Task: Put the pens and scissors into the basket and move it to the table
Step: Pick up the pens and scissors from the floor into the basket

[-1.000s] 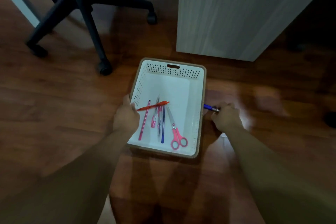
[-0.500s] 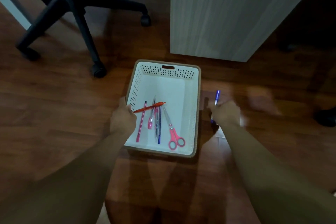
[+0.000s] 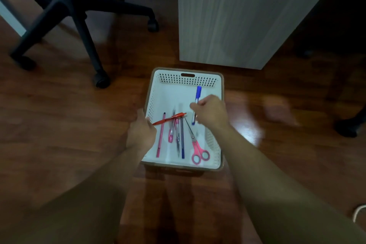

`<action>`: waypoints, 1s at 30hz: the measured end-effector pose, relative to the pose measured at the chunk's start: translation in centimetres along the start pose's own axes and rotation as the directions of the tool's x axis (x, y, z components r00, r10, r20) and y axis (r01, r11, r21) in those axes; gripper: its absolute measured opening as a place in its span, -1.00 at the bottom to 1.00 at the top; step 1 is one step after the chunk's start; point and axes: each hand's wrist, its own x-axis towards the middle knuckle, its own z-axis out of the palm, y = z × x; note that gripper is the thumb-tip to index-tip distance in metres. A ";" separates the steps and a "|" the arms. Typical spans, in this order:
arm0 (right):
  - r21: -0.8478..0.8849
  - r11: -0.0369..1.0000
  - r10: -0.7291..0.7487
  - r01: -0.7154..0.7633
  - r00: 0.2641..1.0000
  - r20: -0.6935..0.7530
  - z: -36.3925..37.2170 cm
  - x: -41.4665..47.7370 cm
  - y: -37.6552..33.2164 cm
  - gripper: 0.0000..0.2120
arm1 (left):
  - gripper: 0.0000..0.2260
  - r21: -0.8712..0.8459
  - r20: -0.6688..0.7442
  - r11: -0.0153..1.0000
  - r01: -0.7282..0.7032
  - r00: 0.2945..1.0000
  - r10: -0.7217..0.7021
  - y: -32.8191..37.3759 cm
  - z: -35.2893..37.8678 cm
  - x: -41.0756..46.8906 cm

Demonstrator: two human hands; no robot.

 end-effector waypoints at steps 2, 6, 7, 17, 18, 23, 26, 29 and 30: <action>-0.093 0.995 0.046 -0.038 0.995 0.088 1.6 -0.9 1.5 -0.68 | -0.73 -0.007 0.005 1.000 -0.009 1.000 0.009 0.1 0.3 -0.2; -0.163 0.983 0.111 -0.088 0.985 0.136 3.7 -1.9 3.8 -0.77 | -0.74 0.023 -0.007 0.999 -0.029 1.000 0.030 0.4 1.0 -0.6; -0.180 0.980 0.113 -0.087 0.984 0.136 3.9 -1.9 4.1 -0.79 | -0.74 0.025 -0.007 0.999 -0.027 1.000 0.027 0.5 1.1 -0.6; -0.097 0.991 -0.099 0.089 0.990 -0.099 0.3 -0.7 2.8 -0.84 | -0.85 0.012 0.039 1.000 0.020 0.999 -0.020 1.2 1.0 -0.6; -0.077 0.989 -0.133 0.123 0.979 -0.152 -0.6 -0.5 2.5 -0.85 | -0.85 0.001 0.056 1.000 0.023 0.998 -0.023 1.6 1.0 -0.6; -0.208 0.971 -0.184 0.118 0.924 -0.336 -3.5 0.4 3.1 -0.70 | -0.85 -0.058 0.095 0.998 0.022 0.995 -0.016 3.4 1.6 -1.0; -0.204 0.978 -0.032 -0.044 0.934 -0.355 -4.8 0.5 4.8 -0.48 | -0.88 -0.066 0.098 0.998 0.002 0.995 0.004 4.2 2.7 -1.0; -0.106 0.983 0.111 -0.149 0.946 -0.303 -5.9 0.6 7.0 -0.38 | -0.83 -0.063 0.104 0.997 -0.037 0.994 0.044 5.3 3.6 -0.9; -0.048 0.988 0.130 -0.148 0.953 -0.273 -6.2 0.5 7.6 -0.39 | -0.82 -0.075 0.109 0.996 -0.047 0.993 0.055 5.6 3.8 -0.8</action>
